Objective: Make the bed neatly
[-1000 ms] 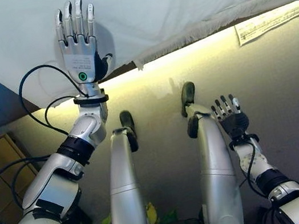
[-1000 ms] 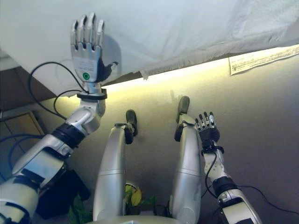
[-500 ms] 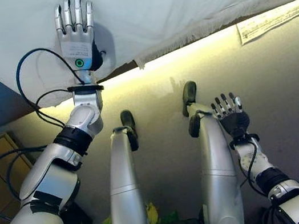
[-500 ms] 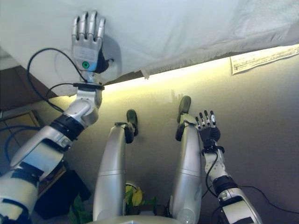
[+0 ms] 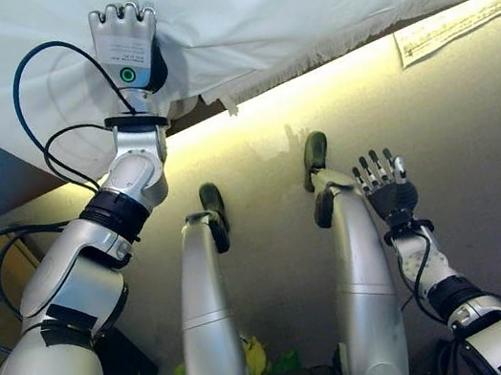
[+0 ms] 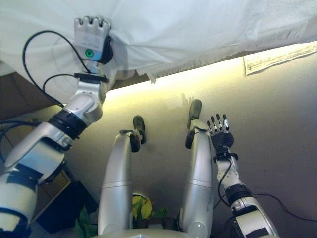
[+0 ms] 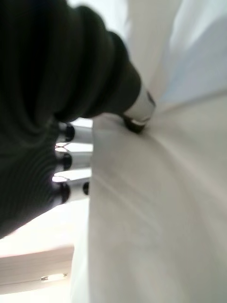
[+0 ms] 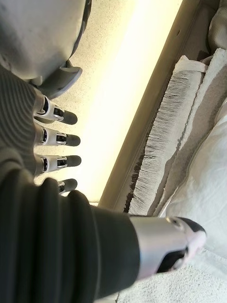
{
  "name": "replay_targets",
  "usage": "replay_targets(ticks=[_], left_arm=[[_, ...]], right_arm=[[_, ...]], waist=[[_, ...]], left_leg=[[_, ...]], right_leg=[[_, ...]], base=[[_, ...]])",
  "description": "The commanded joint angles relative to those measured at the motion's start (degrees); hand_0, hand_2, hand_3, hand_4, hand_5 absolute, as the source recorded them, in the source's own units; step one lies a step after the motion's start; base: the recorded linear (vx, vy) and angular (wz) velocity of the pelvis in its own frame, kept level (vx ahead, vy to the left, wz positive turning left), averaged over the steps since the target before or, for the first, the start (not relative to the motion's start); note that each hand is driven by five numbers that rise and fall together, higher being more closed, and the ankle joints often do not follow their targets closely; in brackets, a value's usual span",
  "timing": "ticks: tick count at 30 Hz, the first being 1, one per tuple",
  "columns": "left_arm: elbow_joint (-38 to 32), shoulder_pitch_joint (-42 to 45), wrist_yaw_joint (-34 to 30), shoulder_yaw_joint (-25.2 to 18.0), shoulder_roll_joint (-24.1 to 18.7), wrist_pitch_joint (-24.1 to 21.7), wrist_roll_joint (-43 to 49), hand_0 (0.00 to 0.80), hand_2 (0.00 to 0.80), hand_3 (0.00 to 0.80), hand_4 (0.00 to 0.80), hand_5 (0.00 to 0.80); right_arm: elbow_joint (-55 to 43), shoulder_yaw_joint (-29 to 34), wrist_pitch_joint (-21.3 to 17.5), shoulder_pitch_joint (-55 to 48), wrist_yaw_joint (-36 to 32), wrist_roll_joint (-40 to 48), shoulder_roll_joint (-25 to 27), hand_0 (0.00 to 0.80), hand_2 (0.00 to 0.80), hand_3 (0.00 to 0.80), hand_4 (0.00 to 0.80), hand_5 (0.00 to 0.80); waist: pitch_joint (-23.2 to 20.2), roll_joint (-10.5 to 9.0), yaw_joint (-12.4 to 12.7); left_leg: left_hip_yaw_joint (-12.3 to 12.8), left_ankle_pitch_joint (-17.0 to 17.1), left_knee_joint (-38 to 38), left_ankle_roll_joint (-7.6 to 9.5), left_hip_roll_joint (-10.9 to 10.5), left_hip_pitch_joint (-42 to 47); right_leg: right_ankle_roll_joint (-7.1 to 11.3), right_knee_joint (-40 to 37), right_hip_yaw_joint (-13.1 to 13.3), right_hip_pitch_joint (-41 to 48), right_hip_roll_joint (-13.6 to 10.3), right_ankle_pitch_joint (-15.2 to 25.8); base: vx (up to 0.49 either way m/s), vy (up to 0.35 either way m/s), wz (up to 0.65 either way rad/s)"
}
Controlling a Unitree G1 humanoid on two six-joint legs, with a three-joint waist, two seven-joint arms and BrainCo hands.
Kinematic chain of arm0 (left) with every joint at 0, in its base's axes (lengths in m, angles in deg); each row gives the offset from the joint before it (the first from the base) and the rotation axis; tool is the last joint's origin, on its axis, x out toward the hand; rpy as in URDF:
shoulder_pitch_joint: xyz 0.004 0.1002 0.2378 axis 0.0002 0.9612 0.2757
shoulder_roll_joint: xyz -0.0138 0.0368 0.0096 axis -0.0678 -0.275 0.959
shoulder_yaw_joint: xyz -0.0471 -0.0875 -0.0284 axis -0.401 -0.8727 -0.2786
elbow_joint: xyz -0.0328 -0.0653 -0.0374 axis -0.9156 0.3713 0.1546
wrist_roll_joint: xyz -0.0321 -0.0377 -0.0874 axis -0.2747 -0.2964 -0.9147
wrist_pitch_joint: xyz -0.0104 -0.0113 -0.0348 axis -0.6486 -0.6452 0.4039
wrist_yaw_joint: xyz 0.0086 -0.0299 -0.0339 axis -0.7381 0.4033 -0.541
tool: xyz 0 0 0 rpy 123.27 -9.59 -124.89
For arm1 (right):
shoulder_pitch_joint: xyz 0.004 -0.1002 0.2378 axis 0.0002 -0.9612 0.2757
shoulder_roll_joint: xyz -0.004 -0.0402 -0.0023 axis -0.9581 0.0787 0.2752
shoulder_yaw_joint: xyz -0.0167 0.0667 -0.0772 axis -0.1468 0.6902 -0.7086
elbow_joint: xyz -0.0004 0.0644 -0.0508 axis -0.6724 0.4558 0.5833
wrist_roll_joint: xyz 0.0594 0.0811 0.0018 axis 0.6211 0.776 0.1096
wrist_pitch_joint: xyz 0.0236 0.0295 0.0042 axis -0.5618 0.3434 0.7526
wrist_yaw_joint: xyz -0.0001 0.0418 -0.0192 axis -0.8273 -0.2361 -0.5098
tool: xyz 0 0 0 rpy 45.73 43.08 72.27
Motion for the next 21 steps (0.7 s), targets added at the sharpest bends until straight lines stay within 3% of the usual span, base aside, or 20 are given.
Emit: replay_targets(ticks=[1, 15, 21], left_arm=[[-0.48, -0.25, -0.1, -1.64, 0.6, -1.64, -0.6, 0.8, 0.8, 0.8, 0.8, 0.8], [0.19, 4.91, -1.05, -5.25, -0.67, -9.24, 2.43, 0.8, 0.8, 0.8, 0.8, 0.8], [2.27, 9.11, -1.26, -7.54, -1.82, -9.56, 1.91, 0.8, 0.8, 0.8, 0.8, 0.8]], right_arm=[[-2.52, -0.34, 0.52, -2.87, -2.15, 1.39, 4.0, 0.0, 0.0, 0.0, 0.0, 0.0], [-1.93, 0.31, 0.38, -6.21, -3.95, -0.24, 2.14, 0.0, 0.0, 0.0, 0.0, 0.0], [-1.66, 0.8, 0.99, -7.93, -4.65, -0.44, 1.63, 0.0, 0.0, 0.0, 0.0, 0.0]], waist=[[0.1, 2.92, -0.64], [0.1, 3.61, 1.15], [0.1, 4.01, 1.81]], left_leg=[[-1.11, 4.56, -1.26, -0.63, -0.6, 0.13], [-1.07, 5.66, -6.53, -0.35, -1.28, 8.94], [-0.84, 6.34, -9.27, 0.12, -1.95, 12.49]], right_leg=[[4.06, 2.49, -2.08, 3.91, -0.09, 3.11], [4.58, 1.11, -3.13, 11.83, -0.82, 2.29], [5.09, 0.12, -3.73, 14.5, -1.58, 2.4]], base=[[0.0, 0.0, 0.0], [-0.01, -0.002, 0.04], [-0.008, 0.021, 0.08]])
